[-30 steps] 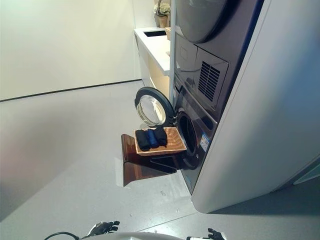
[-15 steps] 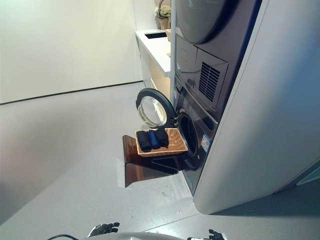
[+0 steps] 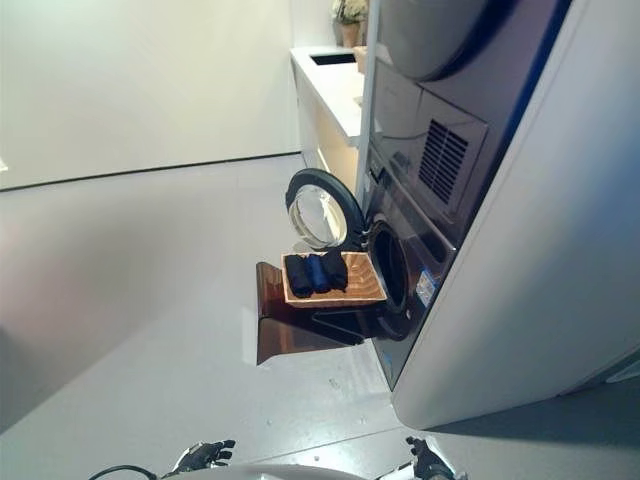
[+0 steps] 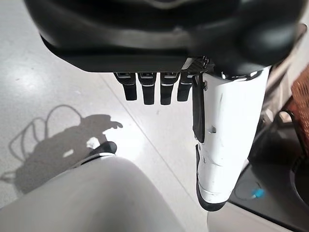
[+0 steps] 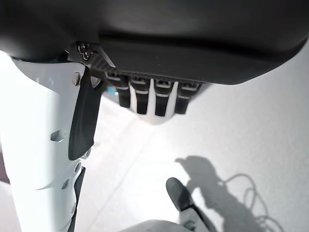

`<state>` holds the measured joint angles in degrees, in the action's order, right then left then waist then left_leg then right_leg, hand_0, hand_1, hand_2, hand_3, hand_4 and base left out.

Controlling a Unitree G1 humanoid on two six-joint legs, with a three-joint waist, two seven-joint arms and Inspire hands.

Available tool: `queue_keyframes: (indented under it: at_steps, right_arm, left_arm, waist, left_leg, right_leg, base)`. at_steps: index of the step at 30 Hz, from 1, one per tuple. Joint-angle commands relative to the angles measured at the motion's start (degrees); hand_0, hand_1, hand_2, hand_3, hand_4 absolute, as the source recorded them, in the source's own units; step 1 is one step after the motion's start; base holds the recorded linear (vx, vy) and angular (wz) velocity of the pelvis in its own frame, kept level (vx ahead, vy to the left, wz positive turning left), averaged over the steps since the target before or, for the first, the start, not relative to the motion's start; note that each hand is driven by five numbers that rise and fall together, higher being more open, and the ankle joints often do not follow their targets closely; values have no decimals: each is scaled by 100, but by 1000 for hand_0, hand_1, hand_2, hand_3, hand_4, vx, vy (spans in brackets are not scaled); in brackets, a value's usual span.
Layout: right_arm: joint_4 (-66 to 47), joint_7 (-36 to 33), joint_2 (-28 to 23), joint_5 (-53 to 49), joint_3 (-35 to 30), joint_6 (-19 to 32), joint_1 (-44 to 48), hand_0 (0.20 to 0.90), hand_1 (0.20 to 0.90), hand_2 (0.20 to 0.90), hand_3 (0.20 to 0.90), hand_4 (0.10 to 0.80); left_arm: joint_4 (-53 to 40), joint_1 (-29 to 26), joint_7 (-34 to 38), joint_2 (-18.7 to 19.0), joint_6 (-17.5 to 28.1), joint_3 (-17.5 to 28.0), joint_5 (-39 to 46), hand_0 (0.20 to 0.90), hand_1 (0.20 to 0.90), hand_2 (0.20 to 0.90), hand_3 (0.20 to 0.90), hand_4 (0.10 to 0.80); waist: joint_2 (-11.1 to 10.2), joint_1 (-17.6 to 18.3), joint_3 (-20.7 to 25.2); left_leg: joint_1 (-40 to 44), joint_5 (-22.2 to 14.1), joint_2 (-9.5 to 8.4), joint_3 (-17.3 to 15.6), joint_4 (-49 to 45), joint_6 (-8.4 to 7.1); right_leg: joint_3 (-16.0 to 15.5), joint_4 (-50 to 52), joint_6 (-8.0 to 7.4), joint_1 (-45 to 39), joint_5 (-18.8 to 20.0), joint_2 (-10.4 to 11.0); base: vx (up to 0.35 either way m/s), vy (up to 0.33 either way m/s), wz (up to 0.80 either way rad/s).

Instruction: Pick up the clothes and place them into the washing machine

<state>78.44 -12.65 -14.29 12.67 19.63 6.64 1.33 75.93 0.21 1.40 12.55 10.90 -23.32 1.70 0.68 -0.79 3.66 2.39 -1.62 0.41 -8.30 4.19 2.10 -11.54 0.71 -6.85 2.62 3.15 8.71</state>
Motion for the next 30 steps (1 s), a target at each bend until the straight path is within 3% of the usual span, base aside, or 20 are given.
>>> queue_keyframes:
  at_steps: [1,4,7,10,11,13,16,20,22,23,24,25,27,28,29,30]
  right_arm:
    - [161,-214,-192,-199,-97,28,386,900,900,900,900,800]
    - [65,-232,-203,-427,-165,100,433,900,900,900,900,800]
    - [42,-249,-199,-567,-243,139,413,900,900,900,900,800]
    - [58,-223,-205,-613,-332,139,337,900,900,900,900,800]
    - [73,-224,-201,-588,-352,126,308,900,900,900,900,800]
    - [44,-218,-194,-579,-407,102,251,900,900,900,900,800]
    - [-35,-189,-190,-569,-515,79,136,900,900,900,900,800]
    - [-31,-129,-155,-664,-529,129,-17,900,900,900,900,800]
    - [-49,-126,-159,-752,-531,165,-52,900,900,900,900,800]
    - [-49,-126,-158,-752,-531,165,-52,900,900,900,900,800]
    - [-100,-94,-161,-860,-522,208,-63,900,900,900,900,800]
    - [-125,-106,-162,-905,-486,216,-54,900,900,900,900,800]
    - [-211,-114,-186,-979,-412,224,38,900,900,900,900,800]
    - [-255,-143,-191,-1017,-375,239,91,900,900,900,900,800]
    - [-288,-168,-184,-1050,-310,251,141,900,900,900,900,800]
    - [-337,-228,-159,-1139,-209,286,229,900,900,900,900,800]
  left_arm:
    - [22,-562,167,-239,180,130,-63,900,900,900,900,800]
    - [-2,-632,180,-132,163,107,-94,900,900,900,900,800]
    - [86,-662,185,-43,133,115,-124,900,900,900,900,800]
    - [147,-632,204,-21,156,121,-134,900,900,900,900,800]
    - [173,-615,208,-32,164,93,-157,900,900,900,900,800]
    - [242,-590,236,-38,169,83,-152,900,900,900,900,800]
    - [276,-572,291,-60,171,64,-112,900,900,900,900,800]
    - [305,-542,346,-160,220,24,44,900,900,900,900,800]
    - [230,-536,357,-215,250,5,178,900,900,900,900,800]
    - [230,-536,357,-215,250,5,178,900,900,900,900,800]
    - [91,-582,324,-248,285,-34,297,900,900,900,900,800]
    - [1,-607,315,-246,294,-79,299,900,900,900,900,800]
    - [-115,-675,357,-238,308,-74,404,900,900,900,900,800]
    - [-155,-703,365,-231,327,-74,447,900,900,900,900,800]
    - [-167,-712,401,-232,343,-73,480,900,900,900,900,800]
    - [-165,-697,445,-225,375,-40,534,900,900,900,900,800]
  waist:
    - [-112,36,-484]
    - [-51,141,-620]
    - [-6,254,-658]
    - [-40,373,-647]
    - [-109,438,-627]
    - [-114,555,-624]
    - [-112,721,-593]
    - [-49,843,-342]
    - [17,841,-292]
    - [15,843,-290]
    - [17,822,-252]
    - [-77,797,-278]
    - [-193,639,-473]
    - [-346,583,-546]
    - [-424,530,-606]
    - [-479,298,-721]
  left_leg:
    - [-111,-375,-357,336,-544,81]
    - [32,-429,-357,529,-610,195]
    - [271,-500,-290,687,-516,165]
    - [663,-630,-291,838,-400,36]
    - [841,-685,-328,896,-336,-28]
    - [1198,-798,-234,987,-179,-141]
    - [1548,-881,-108,1083,-82,-254]
    - [1603,-640,187,1203,-525,-435]
    - [1321,-39,282,1237,-1205,-602]
    - [1318,-37,280,1239,-1204,-602]
    - [907,653,432,1080,-2342,-806]
    - [606,948,390,1094,-3091,-823]
    - [132,1072,216,1126,-4243,-761]
    - [-210,1055,73,1072,-4643,-710]
    - [-480,980,190,912,-4825,-628]
    - [-1057,673,368,631,-4726,-522]
  right_leg:
    - [66,1660,-56,158,41,114]
    - [274,2753,-1,652,353,56]
    - [399,2906,106,1077,132,-131]
    - [183,1927,170,1346,93,-68]
    - [82,1246,125,1475,316,-18]
    - [-87,181,6,1561,815,-71]
    - [52,-288,-95,1825,1205,-139]
    - [458,-229,139,1579,1170,-539]
    - [477,-237,298,1355,1077,-739]
    - [476,-236,298,1358,1077,-736]
    - [424,-340,497,992,844,-892]
    - [454,-372,643,783,680,-911]
    - [591,-365,771,429,502,-916]
    - [658,-363,796,307,458,-797]
    - [686,-341,839,213,397,-771]
    - [830,-308,870,-20,270,-846]
  base:
    - [137,114,34]
    - [148,127,30]
    - [223,37,34]
    - [325,-83,27]
    - [382,-155,26]
    - [415,-170,15]
    - [394,-163,15]
    - [390,-231,35]
    - [267,-185,34]
    - [335,-247,-7]
    - [351,-294,-18]
    - [453,-376,-20]
    - [310,-247,-31]
    - [270,-206,-43]
    - [351,-195,-40]
    - [276,-134,-37]
